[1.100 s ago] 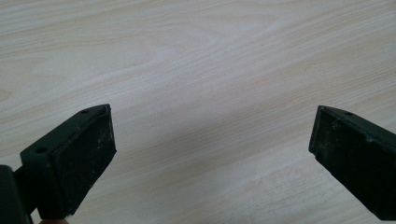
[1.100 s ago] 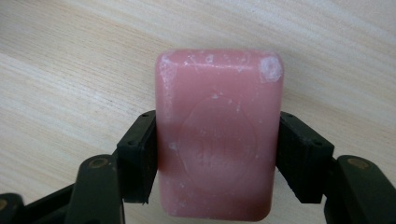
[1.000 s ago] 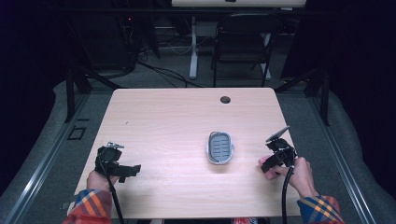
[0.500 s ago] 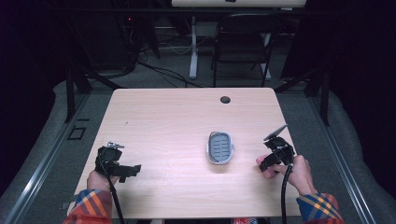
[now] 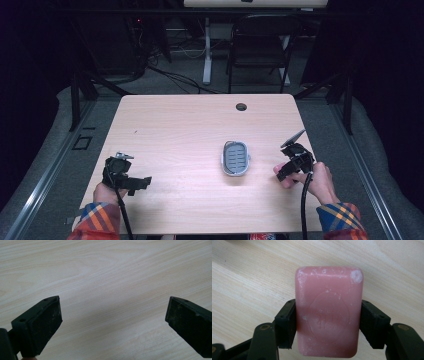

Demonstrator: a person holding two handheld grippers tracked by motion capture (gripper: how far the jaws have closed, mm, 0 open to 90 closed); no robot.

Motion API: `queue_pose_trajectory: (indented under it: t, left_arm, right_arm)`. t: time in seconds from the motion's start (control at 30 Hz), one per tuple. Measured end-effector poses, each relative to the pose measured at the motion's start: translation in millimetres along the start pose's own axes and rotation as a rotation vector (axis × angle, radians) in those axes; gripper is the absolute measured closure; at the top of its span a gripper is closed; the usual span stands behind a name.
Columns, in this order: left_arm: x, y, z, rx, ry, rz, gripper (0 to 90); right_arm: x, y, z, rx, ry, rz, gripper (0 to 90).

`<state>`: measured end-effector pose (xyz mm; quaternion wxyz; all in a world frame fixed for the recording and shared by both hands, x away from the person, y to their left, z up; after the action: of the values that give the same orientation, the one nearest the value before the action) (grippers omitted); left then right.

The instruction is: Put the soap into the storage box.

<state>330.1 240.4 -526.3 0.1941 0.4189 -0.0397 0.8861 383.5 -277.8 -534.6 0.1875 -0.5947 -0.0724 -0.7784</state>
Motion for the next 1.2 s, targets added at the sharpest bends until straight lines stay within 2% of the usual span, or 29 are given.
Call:
queue_pose_trajectory:
  t: [0.27, 0.3, 0.4, 0.47, 0.5, 0.53, 0.57, 0.6, 0.63, 0.73, 0.77, 1.17, 1.2]
  left_arm:
    - [0.1, 0.6, 0.1, 0.000, 0.003, 0.000, 0.7]
    - [0.0, 0.7, 0.0, 0.003, 0.006, -0.001, 0.7]
    - [0.2, 0.5, -0.1, 0.000, 0.005, -0.003, 0.7]
    - [-0.2, 0.6, 0.0, 0.001, 0.007, -0.004, 0.7]
    - [-0.2, 0.6, 0.0, 0.001, 0.007, -0.004, 0.7]
    - [0.1, 0.7, 0.0, 0.000, 0.007, -0.004, 0.7]
    - [0.1, 0.7, 0.0, 0.000, 0.007, -0.004, 0.7]
    - [0.0, 0.7, 0.0, -0.001, 0.008, -0.005, 0.7]
    - [-0.1, 0.9, -0.1, -0.001, 0.009, -0.005, 0.7]
    - [0.2, 1.4, 0.0, -0.008, 0.008, -0.006, 0.8]
    - [0.2, 1.6, 0.0, -0.010, 0.009, -0.007, 0.8]
    - [0.1, 2.7, 0.2, -0.023, 0.006, -0.015, 0.8]
    - [0.1, 2.7, 0.2, -0.023, 0.006, -0.015, 0.8]
  right_arm:
    - [5.4, -2.8, 7.5, 0.017, 0.006, 0.004, 36.7]
    - [7.1, -2.8, 9.0, 0.029, -0.006, 0.001, 36.7]
    - [9.4, -4.6, 12.7, 0.029, 0.009, -0.009, 36.7]
    - [11.1, -4.0, 14.1, 0.042, -0.009, -0.006, 36.7]
    - [10.2, -4.9, 14.5, 0.032, 0.012, -0.001, 36.7]
    - [12.6, -5.1, 16.9, 0.056, -0.015, -0.010, 36.7]
    - [12.6, -5.1, 16.9, 0.056, -0.015, -0.010, 36.7]
    - [10.9, -7.0, 16.6, 0.032, 0.018, -0.006, 36.8]
    - [12.4, -6.7, 17.9, 0.048, 0.004, -0.011, 36.7]
    - [15.3, -7.9, 20.7, 0.060, -0.010, -0.003, 36.7]
    - [14.7, -9.3, 21.0, 0.055, 0.008, -0.009, 36.8]
    - [23.5, -13.6, 31.6, 0.086, -0.002, -0.005, 36.8]
    - [23.6, -14.9, 32.1, 0.075, 0.009, -0.005, 36.8]
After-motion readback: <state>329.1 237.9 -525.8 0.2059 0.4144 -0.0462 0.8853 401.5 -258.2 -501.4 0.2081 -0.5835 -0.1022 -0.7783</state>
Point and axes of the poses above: each handheld gripper's, and its own axes: x roughly backward along the jaws, z roughly out of its top, y roughly to its right, the point moved 2 cm from there along -x, roughly forward along the jaws, and after that the axes turned 8 degrees about y, right-handed, at the moved point
